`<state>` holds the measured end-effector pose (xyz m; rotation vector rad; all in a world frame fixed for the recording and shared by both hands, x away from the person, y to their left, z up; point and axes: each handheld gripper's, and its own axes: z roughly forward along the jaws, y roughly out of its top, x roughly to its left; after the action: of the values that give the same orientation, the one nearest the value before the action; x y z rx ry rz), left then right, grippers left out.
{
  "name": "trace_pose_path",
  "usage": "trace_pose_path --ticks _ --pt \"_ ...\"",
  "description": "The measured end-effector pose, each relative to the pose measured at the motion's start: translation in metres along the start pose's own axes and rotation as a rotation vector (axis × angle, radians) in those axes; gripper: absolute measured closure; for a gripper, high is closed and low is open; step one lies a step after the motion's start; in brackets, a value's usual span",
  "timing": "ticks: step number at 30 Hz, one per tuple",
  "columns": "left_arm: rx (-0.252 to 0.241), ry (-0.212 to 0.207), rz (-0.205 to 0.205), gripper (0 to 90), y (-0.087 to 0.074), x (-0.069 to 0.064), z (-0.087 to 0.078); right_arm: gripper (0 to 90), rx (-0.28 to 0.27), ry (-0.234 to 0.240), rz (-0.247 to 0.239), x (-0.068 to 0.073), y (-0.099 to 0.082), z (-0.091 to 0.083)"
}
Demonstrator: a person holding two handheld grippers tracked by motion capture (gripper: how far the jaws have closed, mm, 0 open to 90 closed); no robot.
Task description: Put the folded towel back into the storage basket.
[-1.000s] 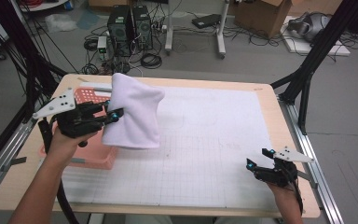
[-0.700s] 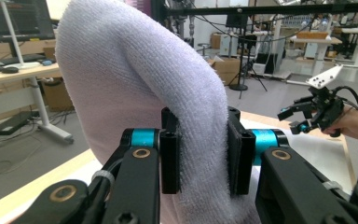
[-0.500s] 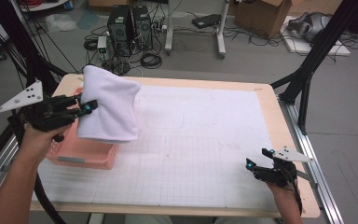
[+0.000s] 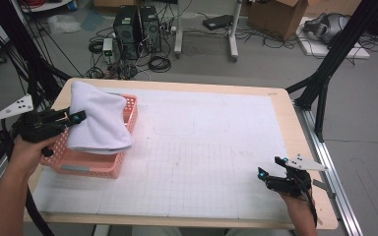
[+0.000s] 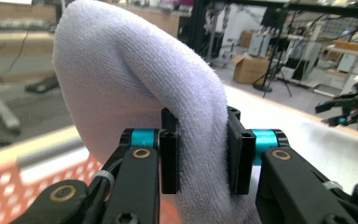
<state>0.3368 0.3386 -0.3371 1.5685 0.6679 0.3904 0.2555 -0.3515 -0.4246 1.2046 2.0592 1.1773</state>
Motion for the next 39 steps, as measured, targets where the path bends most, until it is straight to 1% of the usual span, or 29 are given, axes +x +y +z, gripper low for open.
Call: trace_pose_path --ticks 6,9,12,15,17,19,22,23,25,27,28,29,30,32,34,35,36,37,38,39 --pt "0.065 0.043 -0.06 70.4 -0.011 0.013 0.001 21.3 0.007 0.004 -0.005 0.002 0.0 0.001" --pt "0.104 0.064 -0.076 70.2 -0.015 0.017 0.003 21.3 0.009 0.006 -0.006 0.002 0.0 0.002" --pt "0.153 0.097 -0.098 69.7 -0.018 0.021 0.007 21.3 0.009 0.008 -0.009 0.003 0.0 0.002" --pt "0.211 0.146 -0.136 69.6 -0.021 0.024 0.012 21.3 0.007 0.009 -0.011 0.003 0.0 0.001" --pt "0.269 0.175 -0.16 69.7 -0.024 0.026 0.017 21.3 0.006 0.01 -0.009 0.003 0.0 0.001" --pt "0.315 0.197 -0.164 69.6 -0.027 0.027 0.02 21.3 0.006 0.008 -0.008 0.003 0.0 0.001" --pt "0.374 0.251 -0.166 68.9 -0.03 0.028 0.025 21.3 0.003 0.009 -0.012 0.003 0.0 0.0" --pt "0.406 0.284 -0.164 68.3 -0.031 0.029 0.027 21.3 0.003 0.009 -0.012 0.003 0.0 0.0" --pt "0.447 0.325 -0.163 67.8 -0.033 0.03 0.03 21.3 0.005 0.009 -0.012 0.003 0.0 0.0" --pt "0.453 0.341 -0.164 66.7 -0.033 0.028 0.032 21.3 0.006 0.01 -0.01 0.003 0.0 0.0" --pt "0.465 0.351 -0.165 65.7 -0.033 0.028 0.033 21.3 0.007 0.009 -0.008 0.003 0.0 -0.001" --pt "0.476 0.364 -0.16 64.4 -0.034 0.028 0.034 21.3 0.007 0.01 -0.007 0.003 0.0 -0.001" --pt "0.485 0.375 -0.165 62.6 -0.034 0.028 0.035 21.3 0.007 0.01 -0.006 0.003 0.0 -0.001" --pt "0.487 0.403 -0.159 58.8 -0.033 0.027 0.035 21.3 0.007 0.009 -0.005 0.003 0.0 -0.001" --pt "0.47 0.451 -0.163 48.7 -0.03 0.026 0.033 21.3 0.004 0.008 -0.009 0.003 0.0 -0.002" --pt "0.45 0.476 -0.167 44.5 -0.028 0.025 0.031 21.3 0.003 0.009 -0.009 0.003 0.001 -0.002" --pt "0.422 0.504 -0.151 42.0 -0.025 0.024 0.027 21.3 0.001 0.009 -0.009 0.003 0.001 -0.002" --pt "0.384 0.52 -0.142 40.3 -0.022 0.022 0.024 21.3 0.003 0.007 -0.008 0.003 0.001 -0.002" --pt "0.355 0.523 -0.135 40.5 -0.018 0.02 0.022 21.3 0.005 0.009 -0.007 0.003 0.001 -0.001" --pt "0.331 0.517 -0.127 40.4 -0.015 0.017 0.02 21.3 0.003 0.01 -0.012 0.003 0.001 -0.001"
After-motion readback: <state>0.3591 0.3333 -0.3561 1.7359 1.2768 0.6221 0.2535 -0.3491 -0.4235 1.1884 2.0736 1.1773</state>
